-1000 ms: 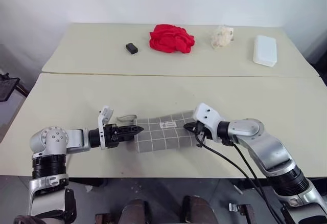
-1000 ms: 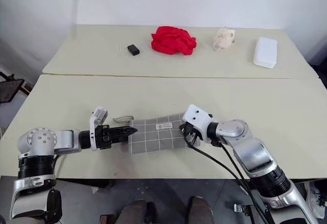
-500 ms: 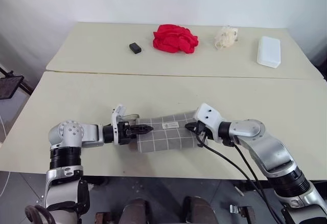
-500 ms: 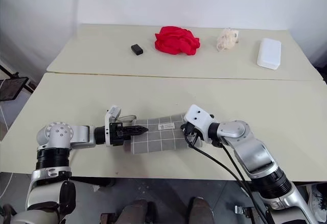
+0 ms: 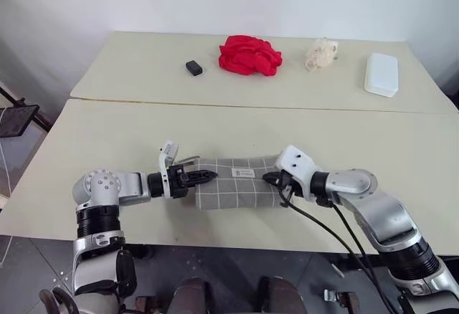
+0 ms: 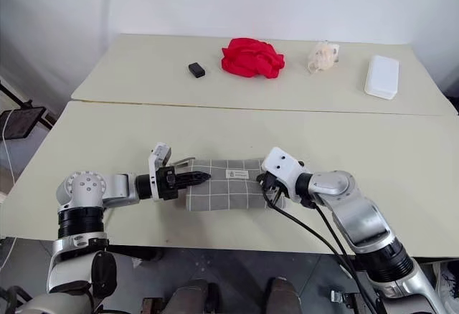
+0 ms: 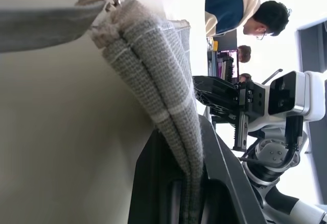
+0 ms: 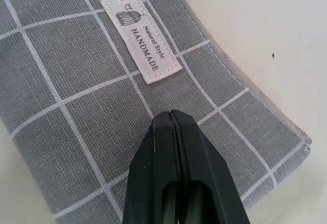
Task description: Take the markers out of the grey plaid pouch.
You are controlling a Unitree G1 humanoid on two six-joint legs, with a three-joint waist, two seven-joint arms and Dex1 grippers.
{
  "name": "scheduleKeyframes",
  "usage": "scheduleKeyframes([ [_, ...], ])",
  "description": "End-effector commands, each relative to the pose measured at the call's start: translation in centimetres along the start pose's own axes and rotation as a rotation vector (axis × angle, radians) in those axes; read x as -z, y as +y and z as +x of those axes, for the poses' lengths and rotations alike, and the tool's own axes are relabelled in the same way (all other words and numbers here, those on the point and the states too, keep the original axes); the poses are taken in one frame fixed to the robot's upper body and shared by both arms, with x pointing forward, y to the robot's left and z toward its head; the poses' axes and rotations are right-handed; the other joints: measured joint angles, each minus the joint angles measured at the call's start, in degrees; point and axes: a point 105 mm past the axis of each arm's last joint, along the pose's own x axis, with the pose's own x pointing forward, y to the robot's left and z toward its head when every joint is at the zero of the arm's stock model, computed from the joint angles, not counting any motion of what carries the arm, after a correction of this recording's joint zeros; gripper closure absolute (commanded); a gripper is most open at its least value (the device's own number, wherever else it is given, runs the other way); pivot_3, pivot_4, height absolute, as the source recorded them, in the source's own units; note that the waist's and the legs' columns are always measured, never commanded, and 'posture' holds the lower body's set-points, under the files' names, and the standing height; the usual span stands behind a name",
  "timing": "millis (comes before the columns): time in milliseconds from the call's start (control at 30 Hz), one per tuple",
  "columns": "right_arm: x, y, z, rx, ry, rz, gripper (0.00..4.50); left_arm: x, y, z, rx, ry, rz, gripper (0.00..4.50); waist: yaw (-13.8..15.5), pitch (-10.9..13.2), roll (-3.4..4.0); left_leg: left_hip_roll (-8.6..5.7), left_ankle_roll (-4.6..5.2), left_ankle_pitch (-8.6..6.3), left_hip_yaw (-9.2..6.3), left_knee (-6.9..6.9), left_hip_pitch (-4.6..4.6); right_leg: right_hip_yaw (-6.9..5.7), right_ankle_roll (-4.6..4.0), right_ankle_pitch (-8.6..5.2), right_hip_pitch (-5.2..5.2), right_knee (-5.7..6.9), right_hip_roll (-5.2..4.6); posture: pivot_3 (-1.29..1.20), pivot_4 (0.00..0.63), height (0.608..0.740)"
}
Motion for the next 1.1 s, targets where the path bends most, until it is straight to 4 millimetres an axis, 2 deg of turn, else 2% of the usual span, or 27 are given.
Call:
scheduleKeyframes([
  [33,-1.0,1.6,-1.3,-0.119,-0.085,0.038,4.5,0.4,0.5,-1.2,-0.054,0.032,0.259,4.46,-0.3,0.1,-0.09,0.01,0.0,0.0,0.02,-0.01,-0.01,0.01,0.0,0.0,-0.03,0.0,0.0,0.0,0.15,0.74],
  [100,-2.4,3.3,-3.2,-0.263,-0.174,0.068,4.5,0.2,-0.6,-2.1,-0.001,0.045,0.41,4.46,-0.4,0.2,-0.08,0.1,-0.07,0.01,0.08,-0.11,-0.05,0.02,-0.01,0.0,-0.12,0.01,0.09,0.0,0.15,0.74],
  [133,-3.0,3.5,-4.0,-0.287,-0.217,0.064,4.5,-0.5,-1.3,-2.5,0.028,0.015,0.475,4.46,-0.5,0.3,-0.06,0.15,-0.1,0.0,0.13,-0.12,-0.11,0.02,-0.02,-0.01,-0.2,0.01,0.13,0.0,0.15,0.74],
  [233,-3.5,2.4,-5.9,-0.249,-0.274,0.065,4.5,-2.4,-3.2,-3.5,0.108,-0.077,0.774,4.46,-0.6,0.7,-0.08,0.43,-0.15,-0.03,0.2,-0.03,-0.31,0.0,-0.06,0.01,-0.29,-0.1,0.4,0.0,0.15,0.74],
  [300,-3.8,1.6,-7.1,-0.237,-0.314,0.097,4.5,-3.1,-5.1,-3.4,0.194,-0.149,1.001,4.46,-0.6,0.7,-0.12,0.55,-0.21,-0.08,0.29,0.0,-0.37,-0.02,-0.09,0.03,-0.29,-0.25,0.53,0.0,0.15,0.74],
  [367,-4.4,0.9,-8.0,-0.243,-0.356,0.174,4.5,-3.2,-5.7,-2.8,0.216,-0.181,1.16,4.46,-0.4,0.8,-0.09,0.59,-0.22,-0.13,0.3,-0.02,-0.4,-0.02,-0.09,0.04,-0.3,-0.31,0.58,0.0,0.15,0.74],
  [467,-5.8,0.7,-9.0,-0.293,-0.409,0.237,3.91,-3.4,-5.8,-1.6,0.206,-0.216,1.317,4.5,-0.1,0.8,-0.08,0.61,-0.21,-0.19,0.35,-0.01,-0.52,-0.1,-0.09,0.04,-0.33,-0.37,0.65,0.0,0.15,0.74],
  [567,-7.2,0.3,-9.5,-0.324,-0.437,0.279,2.92,-4.3,-6.1,-0.4,0.153,-0.296,1.493,4.5,-0.1,0.9,-0.13,0.61,-0.19,-0.19,0.39,0.17,-0.96,-0.28,-0.09,0.04,-0.58,-0.37,0.67,0.0,0.15,0.74],
  [633,-8.2,-0.1,-9.6,-0.328,-0.452,0.305,2.24,-4.8,-6.0,0.2,0.078,-0.322,1.653,4.5,-0.1,0.9,-0.15,0.61,-0.19,-0.19,0.35,0.22,-1.0,-0.34,-0.08,0.04,-0.58,-0.37,0.67,0.0,0.15,0.74],
  [700,-10.0,-0.9,-9.1,-0.328,-0.458,0.352,1.58,-5.2,-5.6,1.1,-0.039,-0.301,1.921,4.5,-0.2,0.9,-0.15,0.61,-0.19,-0.19,0.33,0.23,-1.0,-0.36,-0.08,0.04,-0.58,-0.36,0.68,0.0,0.15,0.74],
  [800,-11.7,-1.4,-8.5,-0.326,-0.463,0.387,0.55,-4.9,-5.7,2.2,-0.044,-0.298,2.072,4.5,-0.2,0.9,-0.14,0.63,-0.19,-0.19,0.33,0.33,-1.0,-0.36,-0.07,0.06,-0.59,-0.26,0.66,0.0,0.15,0.74],
  [867,-13.0,-2.1,-7.7,-0.309,-0.466,0.438,0.02,-4.8,-6.2,2.7,-0.066,-0.299,2.232,4.5,-0.2,0.9,-0.14,0.65,-0.19,-0.19,0.32,0.32,-1.01,-0.38,-0.07,0.06,-0.59,-0.24,0.66,0.0,0.15,0.74],
  [1000,-13.3,-2.8,-5.3,-0.24,-0.354,0.483,0.02,-4.7,-5.6,3.6,-0.081,-0.266,2.324,4.5,-0.1,0.9,-0.14,0.65,-0.15,-0.21,0.28,0.46,-1.17,-0.44,-0.07,0.06,-0.67,-0.17,0.65,0.0,0.15,0.74],
  [1100,-14.2,-1.6,-4.1,-0.288,-0.328,0.455,0.02,-4.2,-5.4,4.4,-0.063,-0.236,2.358,4.5,-0.1,0.9,-0.14,0.64,-0.09,-0.25,0.31,0.61,-1.33,-0.43,-0.06,0.06,-0.79,-0.12,0.64,0.0,0.15,0.74],
])
